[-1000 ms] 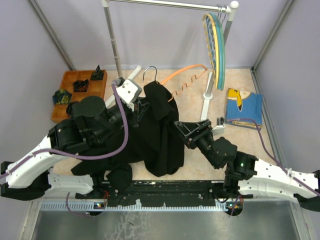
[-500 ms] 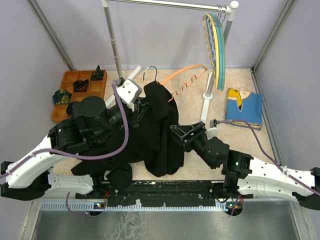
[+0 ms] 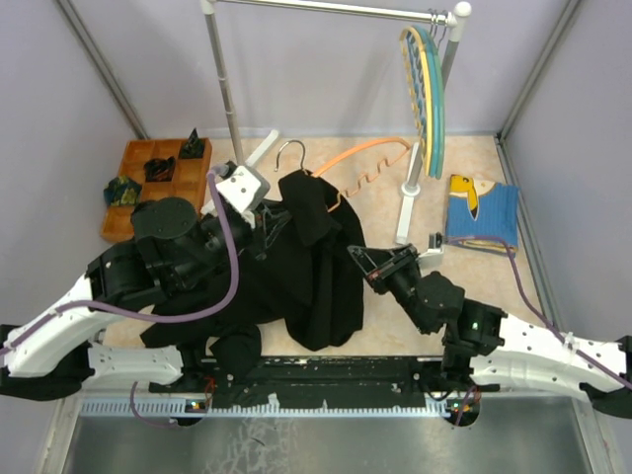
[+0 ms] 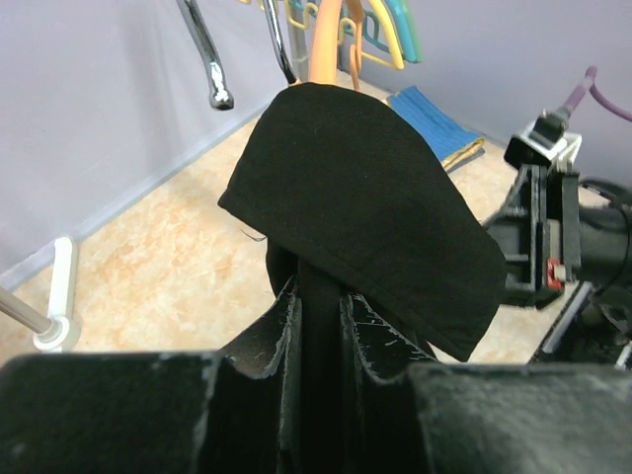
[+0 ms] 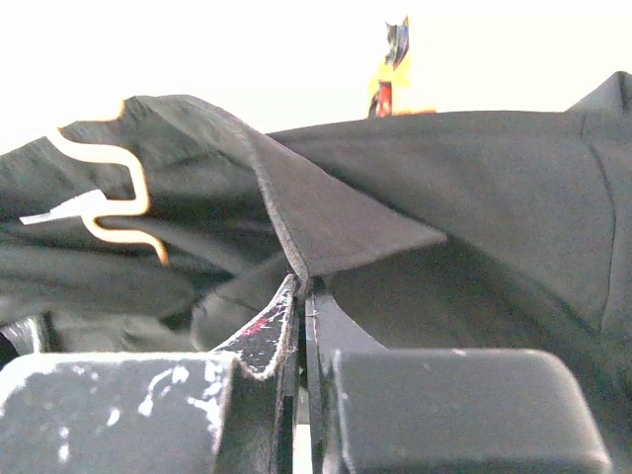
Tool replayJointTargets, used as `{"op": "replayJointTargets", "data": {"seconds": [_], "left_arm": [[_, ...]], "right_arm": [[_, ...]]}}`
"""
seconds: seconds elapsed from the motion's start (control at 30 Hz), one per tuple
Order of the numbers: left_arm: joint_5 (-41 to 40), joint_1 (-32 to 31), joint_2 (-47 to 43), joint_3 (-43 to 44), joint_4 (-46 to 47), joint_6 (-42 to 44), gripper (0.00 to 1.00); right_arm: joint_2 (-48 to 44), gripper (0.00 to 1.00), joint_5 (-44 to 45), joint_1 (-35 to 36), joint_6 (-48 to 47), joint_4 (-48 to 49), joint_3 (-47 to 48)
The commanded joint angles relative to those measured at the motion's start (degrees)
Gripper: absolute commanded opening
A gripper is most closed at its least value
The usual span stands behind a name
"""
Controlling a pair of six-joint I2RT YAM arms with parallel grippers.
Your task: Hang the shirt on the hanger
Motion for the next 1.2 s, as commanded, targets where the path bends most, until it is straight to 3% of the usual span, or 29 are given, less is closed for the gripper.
{"op": "replayJointTargets", "data": {"seconds": [0.0,0.23,0.33,0.67,1.17], "left_arm": [[3.94,0.08,-5.43,-2.28,3.47,-2.59,0.0],[8.11,0.06,-11.44,-6.82,4.06,-4.99,0.0],[8.34,0.08,-12.52,-7.46,3.1,-5.82,0.0],[8.03,0.04,-13.47,-7.62,0.35,-6.23,0.0],[9.22,0.11,-13.77,-8.61,-0.87,-6.13,0.0]], "right_arm": [[-0.41,0.0,4.1,-4.77,-9.4,-3.78,6.37],[4.25,0.0,-24.95,-26.37,-13.52,-3.53,9.76],[5.78,0.0,-29.14,-30.81,-15.88,-4.68,11.76],[4.95,0.0,-24.46,-35.85,-22.33,-12.73,17.16],[6.1,0.0,-11.69,-36.22,-31.01,-22.24,28.0]]}}
